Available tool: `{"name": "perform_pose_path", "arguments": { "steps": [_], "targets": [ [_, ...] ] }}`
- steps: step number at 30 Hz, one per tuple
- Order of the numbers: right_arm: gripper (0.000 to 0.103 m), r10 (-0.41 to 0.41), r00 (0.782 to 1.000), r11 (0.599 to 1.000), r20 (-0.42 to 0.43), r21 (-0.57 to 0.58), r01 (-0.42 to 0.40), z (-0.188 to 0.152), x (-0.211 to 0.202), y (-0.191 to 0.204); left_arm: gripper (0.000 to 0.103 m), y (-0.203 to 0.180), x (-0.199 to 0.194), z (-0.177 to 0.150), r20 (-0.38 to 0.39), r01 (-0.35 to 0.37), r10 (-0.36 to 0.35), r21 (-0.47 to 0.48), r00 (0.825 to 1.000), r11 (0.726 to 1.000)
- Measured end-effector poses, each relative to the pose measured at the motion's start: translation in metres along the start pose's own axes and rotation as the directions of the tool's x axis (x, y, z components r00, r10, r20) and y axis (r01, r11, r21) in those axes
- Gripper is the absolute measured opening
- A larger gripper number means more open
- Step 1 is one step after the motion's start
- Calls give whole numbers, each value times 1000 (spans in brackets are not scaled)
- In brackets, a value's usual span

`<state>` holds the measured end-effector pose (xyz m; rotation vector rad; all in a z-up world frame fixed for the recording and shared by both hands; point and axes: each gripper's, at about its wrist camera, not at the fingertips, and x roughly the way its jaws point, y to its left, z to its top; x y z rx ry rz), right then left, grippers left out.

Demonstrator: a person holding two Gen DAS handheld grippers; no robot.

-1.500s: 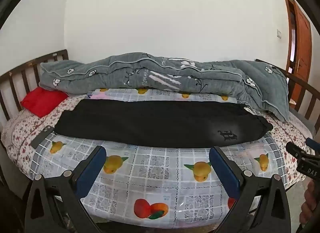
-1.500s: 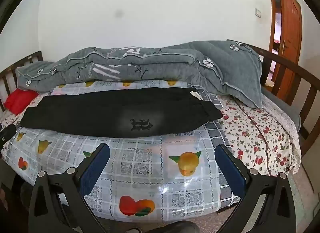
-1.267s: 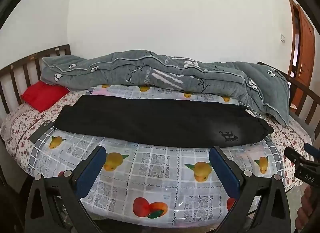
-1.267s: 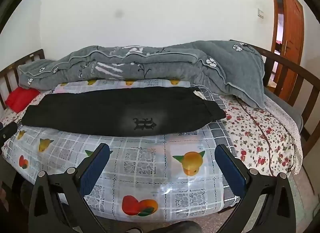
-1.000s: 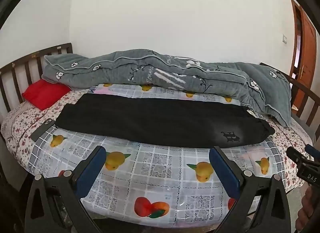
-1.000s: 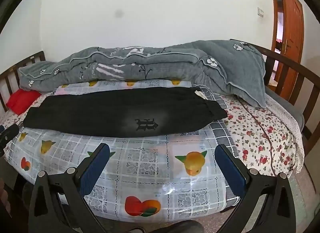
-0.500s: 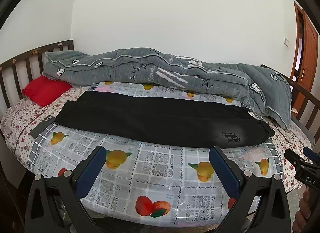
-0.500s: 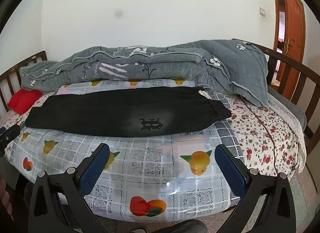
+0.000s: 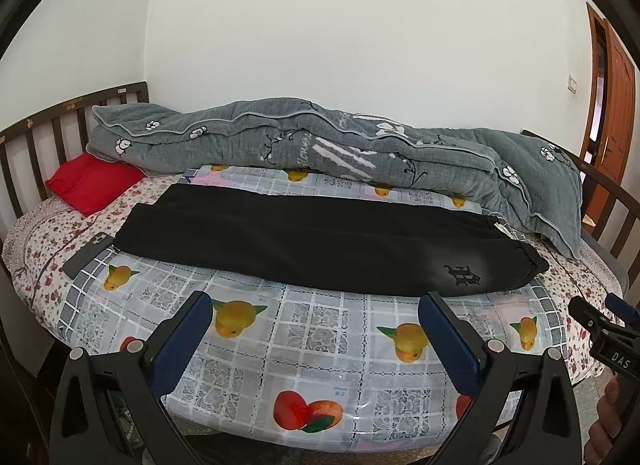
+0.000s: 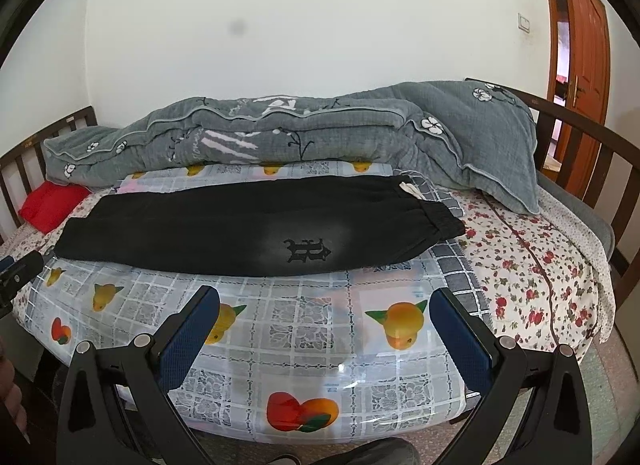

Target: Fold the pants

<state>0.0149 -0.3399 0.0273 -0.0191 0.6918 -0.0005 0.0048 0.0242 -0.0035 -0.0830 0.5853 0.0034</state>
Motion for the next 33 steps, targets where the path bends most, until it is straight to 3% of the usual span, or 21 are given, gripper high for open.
{"name": "perform_pose_path", "arguments": {
  "steps": [33],
  "targets": [
    [103,10,1000,1000,20,13,-10,1,-14,-1,103,-3,-17,2,14,7,-7,17,1000,1000]
  ]
}}
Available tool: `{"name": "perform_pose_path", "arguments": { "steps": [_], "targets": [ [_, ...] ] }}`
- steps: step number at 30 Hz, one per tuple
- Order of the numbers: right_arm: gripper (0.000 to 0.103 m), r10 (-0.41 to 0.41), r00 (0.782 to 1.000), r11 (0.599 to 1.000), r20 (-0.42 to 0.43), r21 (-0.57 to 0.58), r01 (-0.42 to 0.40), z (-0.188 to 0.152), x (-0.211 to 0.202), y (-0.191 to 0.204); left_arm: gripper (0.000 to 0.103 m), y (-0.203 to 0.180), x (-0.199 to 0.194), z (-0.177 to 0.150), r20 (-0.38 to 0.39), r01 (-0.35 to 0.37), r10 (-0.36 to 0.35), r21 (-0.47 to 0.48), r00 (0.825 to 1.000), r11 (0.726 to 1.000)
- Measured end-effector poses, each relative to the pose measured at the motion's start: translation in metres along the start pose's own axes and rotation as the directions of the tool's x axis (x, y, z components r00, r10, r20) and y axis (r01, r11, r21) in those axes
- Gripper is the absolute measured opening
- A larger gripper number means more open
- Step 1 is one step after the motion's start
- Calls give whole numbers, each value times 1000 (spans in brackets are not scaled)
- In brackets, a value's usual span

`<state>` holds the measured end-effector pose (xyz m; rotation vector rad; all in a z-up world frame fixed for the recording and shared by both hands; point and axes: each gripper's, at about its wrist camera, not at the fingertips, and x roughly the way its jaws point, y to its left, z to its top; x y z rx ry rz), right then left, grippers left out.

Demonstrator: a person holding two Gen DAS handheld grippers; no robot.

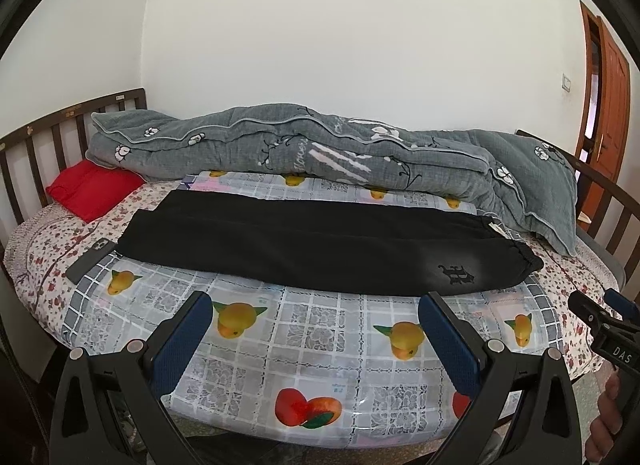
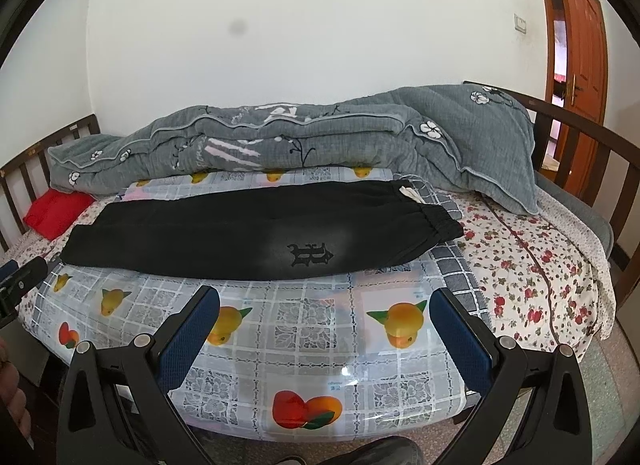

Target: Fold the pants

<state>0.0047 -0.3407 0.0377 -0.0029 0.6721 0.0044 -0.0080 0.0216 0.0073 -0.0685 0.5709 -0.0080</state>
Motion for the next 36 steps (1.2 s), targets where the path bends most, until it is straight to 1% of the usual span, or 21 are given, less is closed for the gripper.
{"name": "perform_pose_path", "arguments": {
  "steps": [10,14,15,17,21,25,26,29,31,34,36],
  "targets": [
    [103,8,1000,1000,3,-8,-8,0,-7,3,103,5,-7,2,13,-8,8,-4,1000,1000],
    [103,24,1000,1000,13,-14,-24,0,-11,6,103,6,-8,2,16,-12,12,-1,1000,1000],
    [103,34,999,999,9,-13,-34,0,-11,6,103,7,-7,2,12,-11,11,0,1000,1000],
    [103,50,999,999,-2,-18,-50,-1,-9,8,103,9,-5,2,1,15,-15,-2,1000,1000],
    [103,41,999,999,-2,-30,-41,0,-4,10,103,9,-2,5,9,8,-8,18,1000,1000],
    [103,41,999,999,2,-28,-41,5,-2,13,103,10,3,11,24,26,-26,14,999,1000],
    [103,39,999,999,4,-36,-39,7,-1,14,103,11,5,13,33,22,-23,9,999,1000],
    [103,28,1000,998,-3,-64,-28,11,6,20,103,15,14,14,59,-19,20,-10,998,1000],
    [103,14,1000,997,-16,-81,-16,10,14,24,103,20,26,12,53,-18,19,-20,998,1000],
    [103,-17,999,994,-35,-105,13,6,32,29,103,32,52,3,13,-22,22,-53,1000,998],
    [103,-9,999,993,-43,-116,4,0,46,31,103,41,69,-6,-24,-18,16,-75,1000,997]
  ]
}}
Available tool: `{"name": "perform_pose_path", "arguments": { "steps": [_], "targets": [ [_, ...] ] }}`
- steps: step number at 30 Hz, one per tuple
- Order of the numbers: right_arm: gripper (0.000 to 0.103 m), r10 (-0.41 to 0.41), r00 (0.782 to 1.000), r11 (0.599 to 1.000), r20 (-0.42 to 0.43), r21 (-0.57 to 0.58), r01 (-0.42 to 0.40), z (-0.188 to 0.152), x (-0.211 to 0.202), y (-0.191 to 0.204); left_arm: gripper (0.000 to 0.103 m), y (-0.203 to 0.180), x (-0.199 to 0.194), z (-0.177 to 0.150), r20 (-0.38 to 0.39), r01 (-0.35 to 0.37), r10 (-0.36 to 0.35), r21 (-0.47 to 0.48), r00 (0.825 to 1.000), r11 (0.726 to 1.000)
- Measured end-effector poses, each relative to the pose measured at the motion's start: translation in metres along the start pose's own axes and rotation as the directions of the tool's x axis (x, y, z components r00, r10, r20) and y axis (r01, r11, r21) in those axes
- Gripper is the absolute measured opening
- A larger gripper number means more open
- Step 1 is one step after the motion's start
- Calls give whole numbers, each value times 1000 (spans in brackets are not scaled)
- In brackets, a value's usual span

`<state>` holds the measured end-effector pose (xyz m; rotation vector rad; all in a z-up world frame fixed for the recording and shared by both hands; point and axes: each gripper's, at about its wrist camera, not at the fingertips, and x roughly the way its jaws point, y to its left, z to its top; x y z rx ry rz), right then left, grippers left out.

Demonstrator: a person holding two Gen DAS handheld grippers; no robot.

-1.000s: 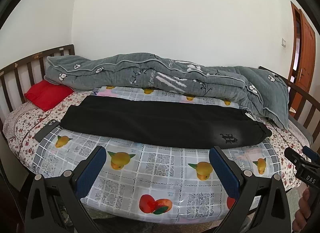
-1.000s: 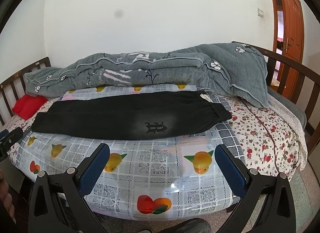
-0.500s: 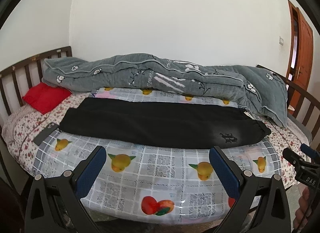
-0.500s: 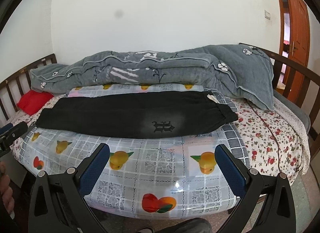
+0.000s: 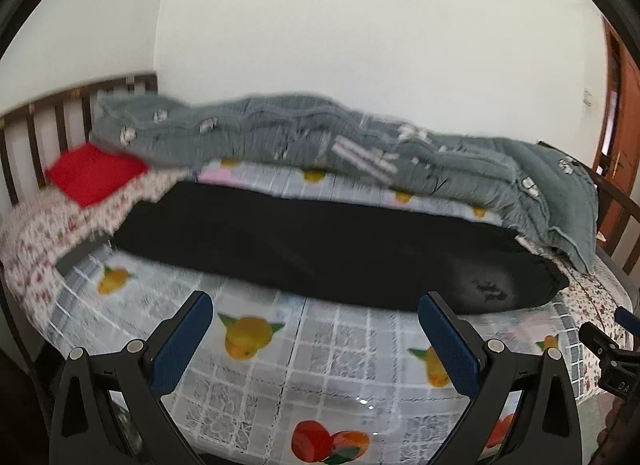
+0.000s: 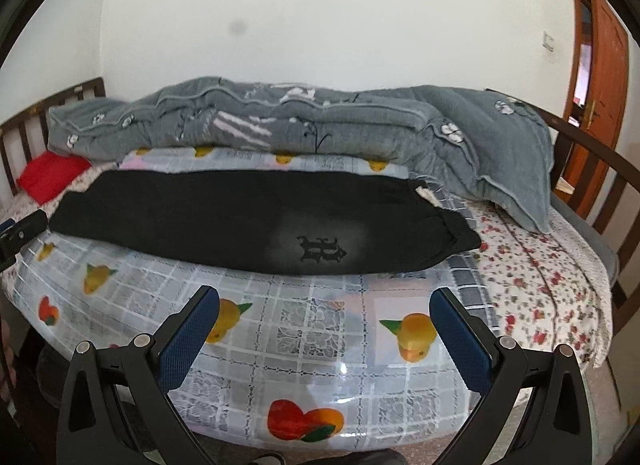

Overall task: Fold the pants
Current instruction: 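Move both grippers down to the edge of the black pants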

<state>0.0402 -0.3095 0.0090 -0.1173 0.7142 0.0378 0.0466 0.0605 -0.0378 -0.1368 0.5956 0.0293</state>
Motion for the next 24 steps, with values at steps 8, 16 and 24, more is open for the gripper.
{"name": "perform_pose_path", "arguments": {
  "steps": [8,16,24],
  "targets": [
    [103,98,995,994,-33,46,-96,-22,52,-5,103,40,55,-29,-77,-88,87,-10,993,996],
    [98,14,996,997,-88,79,-7,-35,107,-14,103,71,108,-43,-158,-87,73,-84,985,993],
    [81,-63,989,989,-135,126,80,-42,163,-36,98,105,157,-46,-235,-108,74,-138,969,985]
  ]
}}
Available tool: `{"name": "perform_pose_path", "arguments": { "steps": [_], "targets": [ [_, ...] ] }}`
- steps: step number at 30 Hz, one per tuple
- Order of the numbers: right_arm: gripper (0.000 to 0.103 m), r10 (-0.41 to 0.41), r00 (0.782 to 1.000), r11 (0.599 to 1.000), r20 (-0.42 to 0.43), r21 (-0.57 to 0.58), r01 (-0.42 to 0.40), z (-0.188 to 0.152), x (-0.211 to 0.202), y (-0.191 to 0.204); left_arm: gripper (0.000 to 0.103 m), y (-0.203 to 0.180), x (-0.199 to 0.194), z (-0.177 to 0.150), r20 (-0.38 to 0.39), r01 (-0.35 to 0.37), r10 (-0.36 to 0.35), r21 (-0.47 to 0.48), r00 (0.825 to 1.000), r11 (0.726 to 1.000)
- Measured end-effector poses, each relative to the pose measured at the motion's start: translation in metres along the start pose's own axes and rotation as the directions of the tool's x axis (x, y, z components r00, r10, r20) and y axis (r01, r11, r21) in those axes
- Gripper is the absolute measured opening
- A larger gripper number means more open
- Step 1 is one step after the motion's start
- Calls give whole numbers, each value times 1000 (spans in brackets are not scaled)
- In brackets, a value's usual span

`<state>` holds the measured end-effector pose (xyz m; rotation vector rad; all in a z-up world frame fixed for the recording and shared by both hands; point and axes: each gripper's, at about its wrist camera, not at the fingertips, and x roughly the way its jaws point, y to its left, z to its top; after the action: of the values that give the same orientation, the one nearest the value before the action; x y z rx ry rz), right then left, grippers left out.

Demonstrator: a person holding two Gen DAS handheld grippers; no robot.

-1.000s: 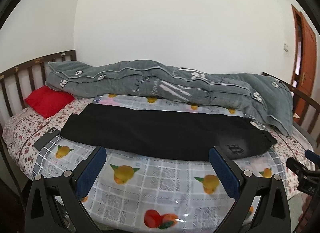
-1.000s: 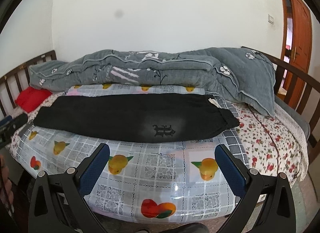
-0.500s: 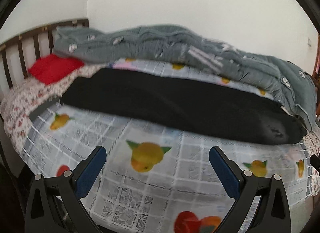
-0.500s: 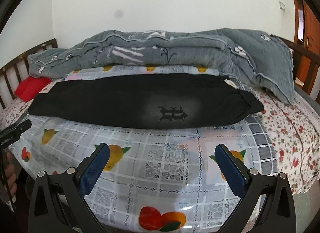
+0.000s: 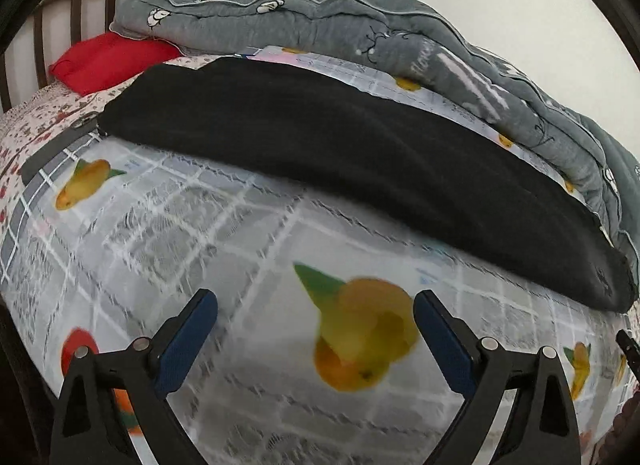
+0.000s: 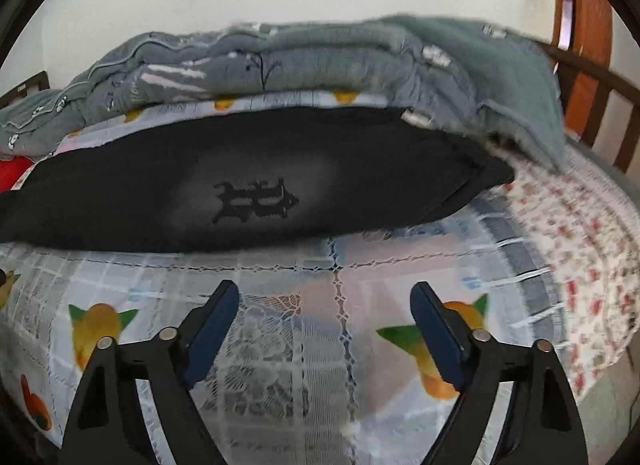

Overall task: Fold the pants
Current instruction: 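Move both grippers down to the edge of the black pants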

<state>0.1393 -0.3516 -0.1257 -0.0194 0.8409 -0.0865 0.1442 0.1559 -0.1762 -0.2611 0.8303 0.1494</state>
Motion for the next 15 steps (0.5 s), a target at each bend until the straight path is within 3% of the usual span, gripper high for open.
{"name": "perform_pose_path", "arguments": {
  "steps": [3,7,10,12,15],
  "targets": [
    [77,33,998,999,-56,37,-31,3,21,-6,98,10,8,8,-1,8,-8,-21,1000,1000],
    [76,53,999,998,-4,45,-53,9,28,-8,98,33,13,21,27,106,-104,-114,994,988],
    [77,94,996,991,9,99,-94,12,33,-22,96,54,21,34,48,186,-180,-204,983,961],
    [77,101,995,983,16,153,-102,15,38,-35,90,69,31,46,54,214,-208,-259,977,942],
    [77,60,998,979,4,194,-60,28,50,-44,74,82,48,64,52,204,-197,-293,979,934]
  ]
}}
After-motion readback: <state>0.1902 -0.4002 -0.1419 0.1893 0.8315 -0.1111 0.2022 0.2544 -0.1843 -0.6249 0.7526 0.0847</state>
